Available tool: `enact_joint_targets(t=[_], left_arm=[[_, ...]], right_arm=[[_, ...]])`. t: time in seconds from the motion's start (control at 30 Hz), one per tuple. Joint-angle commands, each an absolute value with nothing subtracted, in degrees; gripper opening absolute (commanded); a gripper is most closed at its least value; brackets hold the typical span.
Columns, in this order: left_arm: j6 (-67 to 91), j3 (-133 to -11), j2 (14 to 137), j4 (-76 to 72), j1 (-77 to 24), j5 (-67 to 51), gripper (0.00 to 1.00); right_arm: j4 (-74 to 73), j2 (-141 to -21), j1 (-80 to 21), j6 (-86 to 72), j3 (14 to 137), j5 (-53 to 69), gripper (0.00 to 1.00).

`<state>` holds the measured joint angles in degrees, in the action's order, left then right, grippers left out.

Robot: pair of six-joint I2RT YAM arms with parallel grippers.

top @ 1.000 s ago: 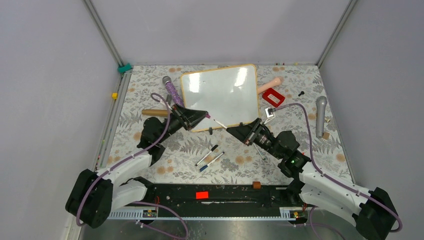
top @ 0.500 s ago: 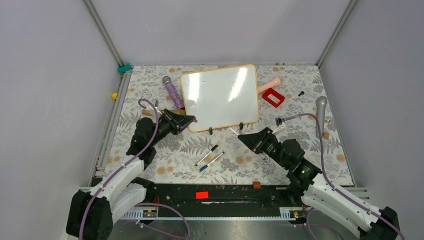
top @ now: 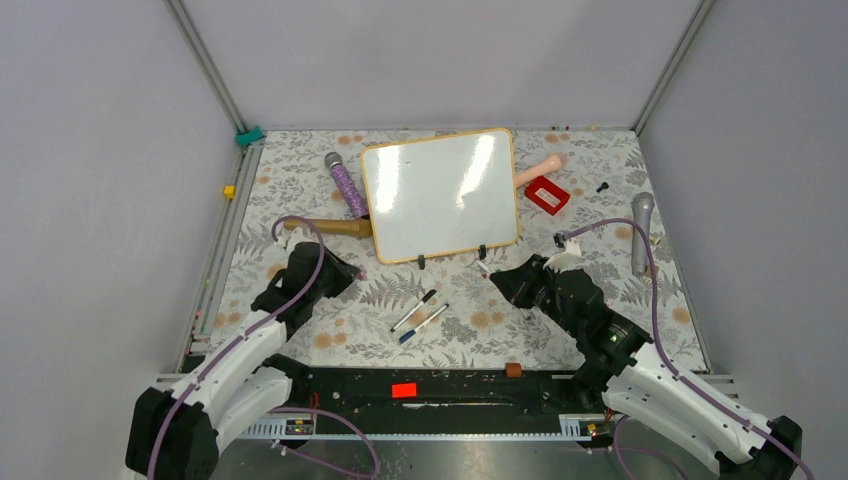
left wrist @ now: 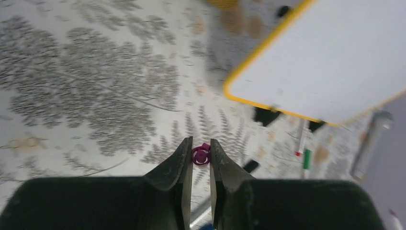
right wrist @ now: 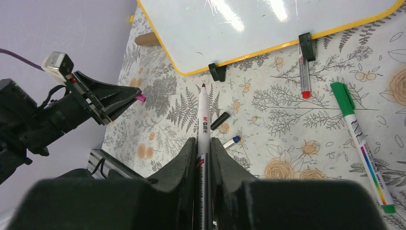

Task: Write a sentence on the whiteboard
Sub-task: Place the pen cap at the center of the board.

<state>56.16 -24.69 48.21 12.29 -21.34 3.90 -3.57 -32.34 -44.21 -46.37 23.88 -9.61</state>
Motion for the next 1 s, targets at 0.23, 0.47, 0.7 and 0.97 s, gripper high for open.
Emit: enact_joint_targets(t=[0.23, 0.47, 0.7, 0.97], left_arm=[[54.3, -31.3, 65.7, 21.7, -21.0, 9.1, 0.00], [52.9, -33.5, 68.0, 24.9, -21.0, 10.3, 0.11], [49.1, -35.6, 64.7, 26.3, -21.0, 9.0, 0.40], [47.2, -35.1, 59.3, 24.3, -21.0, 5.5, 0.43]], right_arm=[[-6.6, -29.8, -44.1, -38.9, 27.5, -10.7, 0.00], [-6.8, -29.8, -44.1, -39.4, 27.3, -9.7, 0.00], [-6.8, -30.0, -44.1, -39.8, 26.6, -10.2, 0.00], [-6.9, -30.2, -44.1, -38.2, 28.0, -11.3, 0.00]])
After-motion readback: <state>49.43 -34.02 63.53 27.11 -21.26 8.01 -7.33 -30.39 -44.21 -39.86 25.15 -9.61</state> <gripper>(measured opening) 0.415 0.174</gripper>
